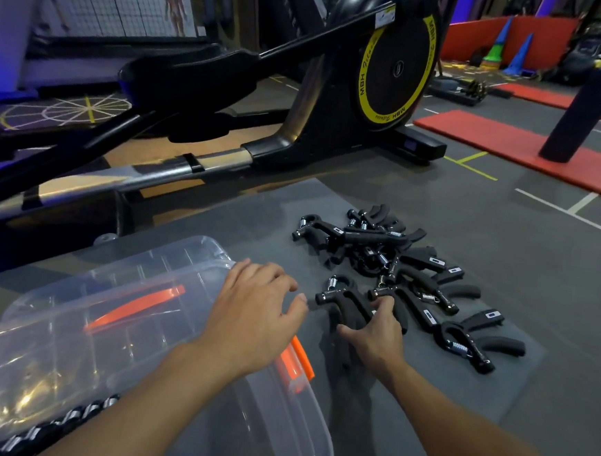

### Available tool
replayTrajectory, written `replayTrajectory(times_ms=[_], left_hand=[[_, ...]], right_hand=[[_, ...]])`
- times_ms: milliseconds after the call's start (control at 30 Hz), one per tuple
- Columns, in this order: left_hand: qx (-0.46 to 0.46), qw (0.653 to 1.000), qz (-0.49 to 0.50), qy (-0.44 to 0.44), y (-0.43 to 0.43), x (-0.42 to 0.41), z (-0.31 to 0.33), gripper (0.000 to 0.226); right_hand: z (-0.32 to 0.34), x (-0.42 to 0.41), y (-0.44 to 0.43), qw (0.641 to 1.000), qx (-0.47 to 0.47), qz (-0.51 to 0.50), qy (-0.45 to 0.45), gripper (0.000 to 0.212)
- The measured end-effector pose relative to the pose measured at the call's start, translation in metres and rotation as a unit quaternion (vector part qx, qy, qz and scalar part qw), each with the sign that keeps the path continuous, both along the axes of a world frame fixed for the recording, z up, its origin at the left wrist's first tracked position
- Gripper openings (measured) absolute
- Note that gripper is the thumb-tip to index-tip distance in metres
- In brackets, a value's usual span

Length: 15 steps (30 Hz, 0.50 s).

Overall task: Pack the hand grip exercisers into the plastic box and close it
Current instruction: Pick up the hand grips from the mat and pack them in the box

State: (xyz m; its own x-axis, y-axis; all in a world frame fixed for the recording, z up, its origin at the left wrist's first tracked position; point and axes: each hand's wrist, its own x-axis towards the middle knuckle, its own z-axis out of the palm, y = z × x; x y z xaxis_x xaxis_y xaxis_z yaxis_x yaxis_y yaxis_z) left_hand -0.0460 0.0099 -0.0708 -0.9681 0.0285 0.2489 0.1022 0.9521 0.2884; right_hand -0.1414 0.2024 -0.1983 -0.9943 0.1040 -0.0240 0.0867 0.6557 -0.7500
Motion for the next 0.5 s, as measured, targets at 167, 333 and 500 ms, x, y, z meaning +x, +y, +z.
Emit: replayTrajectory(times_ms=[167, 333, 500], left_hand=[[0.017, 0.999, -0.006, -0.028, -0.001, 0.0, 0.005, 0.064], [0.171, 0.985, 0.005, -0.021, -0.004, 0.007, 0.018, 0.044], [0.327, 0.943, 0.029, 0.059, -0.003, 0.027, 0.044, 0.037]], right_hand=[[0.053, 0.021, 0.009, 0.999, -0.019, 0.011, 0.029, 0.066], [0.112, 0.052, 0.011, 0.993, -0.062, 0.058, 0.086, 0.067], [0.153, 0.084, -0.007, 0.982, -0.104, 0.091, 0.126, 0.063]])
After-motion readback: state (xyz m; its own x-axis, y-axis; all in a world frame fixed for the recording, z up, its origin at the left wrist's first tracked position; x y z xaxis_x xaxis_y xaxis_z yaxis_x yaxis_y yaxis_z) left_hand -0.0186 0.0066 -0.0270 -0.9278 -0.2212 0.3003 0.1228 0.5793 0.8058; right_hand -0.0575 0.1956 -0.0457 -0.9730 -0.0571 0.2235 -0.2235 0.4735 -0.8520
